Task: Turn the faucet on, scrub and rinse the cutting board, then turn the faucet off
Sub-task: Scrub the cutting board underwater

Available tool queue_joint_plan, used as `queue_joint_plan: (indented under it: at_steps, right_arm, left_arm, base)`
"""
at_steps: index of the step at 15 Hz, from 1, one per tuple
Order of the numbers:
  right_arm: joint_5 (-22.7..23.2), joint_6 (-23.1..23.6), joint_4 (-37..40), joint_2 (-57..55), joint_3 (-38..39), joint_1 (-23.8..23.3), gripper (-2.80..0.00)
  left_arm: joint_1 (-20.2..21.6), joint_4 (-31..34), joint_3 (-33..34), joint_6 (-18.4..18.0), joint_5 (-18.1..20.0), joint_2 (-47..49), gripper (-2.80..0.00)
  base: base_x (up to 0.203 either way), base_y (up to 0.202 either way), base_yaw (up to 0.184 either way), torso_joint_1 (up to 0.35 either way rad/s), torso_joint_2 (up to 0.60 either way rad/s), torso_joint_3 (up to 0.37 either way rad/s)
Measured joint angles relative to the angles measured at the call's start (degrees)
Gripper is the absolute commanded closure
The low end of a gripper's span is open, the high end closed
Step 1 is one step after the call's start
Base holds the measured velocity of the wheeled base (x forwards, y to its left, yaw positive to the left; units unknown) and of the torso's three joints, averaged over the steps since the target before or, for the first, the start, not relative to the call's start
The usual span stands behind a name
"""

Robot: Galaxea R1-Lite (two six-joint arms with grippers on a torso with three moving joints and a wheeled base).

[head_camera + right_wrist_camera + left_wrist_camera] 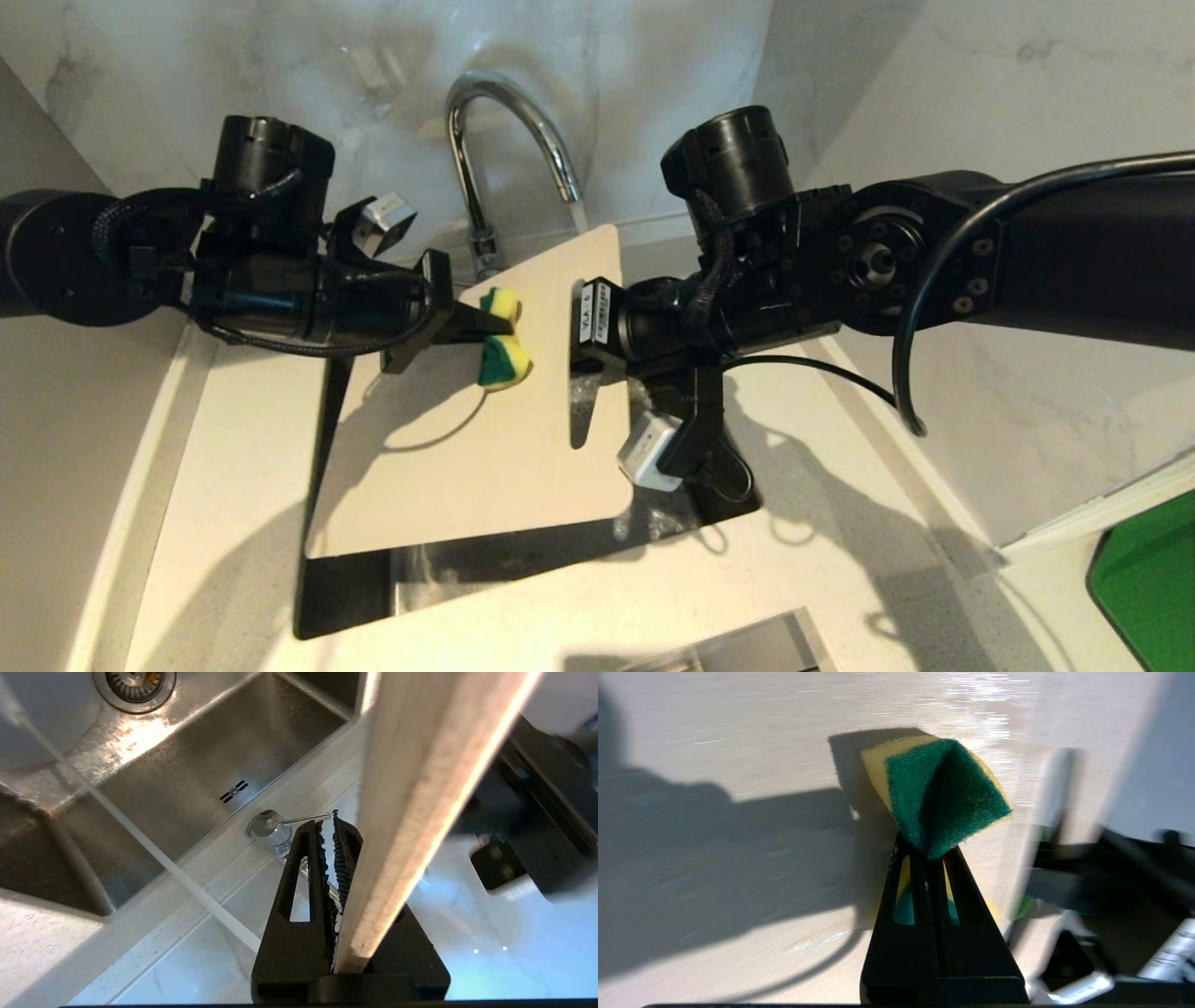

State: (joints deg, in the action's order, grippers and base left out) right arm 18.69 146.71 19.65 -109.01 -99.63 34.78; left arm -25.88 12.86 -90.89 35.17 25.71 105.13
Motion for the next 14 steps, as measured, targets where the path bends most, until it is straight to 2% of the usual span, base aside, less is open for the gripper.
queue_joint_plan:
  at_steps: [8, 14]
  right_arm:
    - [0.3, -0.1, -0.1, 0.1, 0.2, 0.0, 0.0]
    - [0.5, -0.1, -0.2, 0.5, 0.0, 0.0, 0.0]
  left_arm:
    - [9.4, -0.7, 7.0, -6.9, 0.8, 3.2, 0.0]
    - [16.2, -6.1, 13.8, -11.3, 1.2, 6.1, 0.0]
  base:
    - [0.0, 0.0, 0.0, 0.0, 0.0, 0.0]
    - [0.0, 0.0, 0.0, 0.0, 0.0, 0.0]
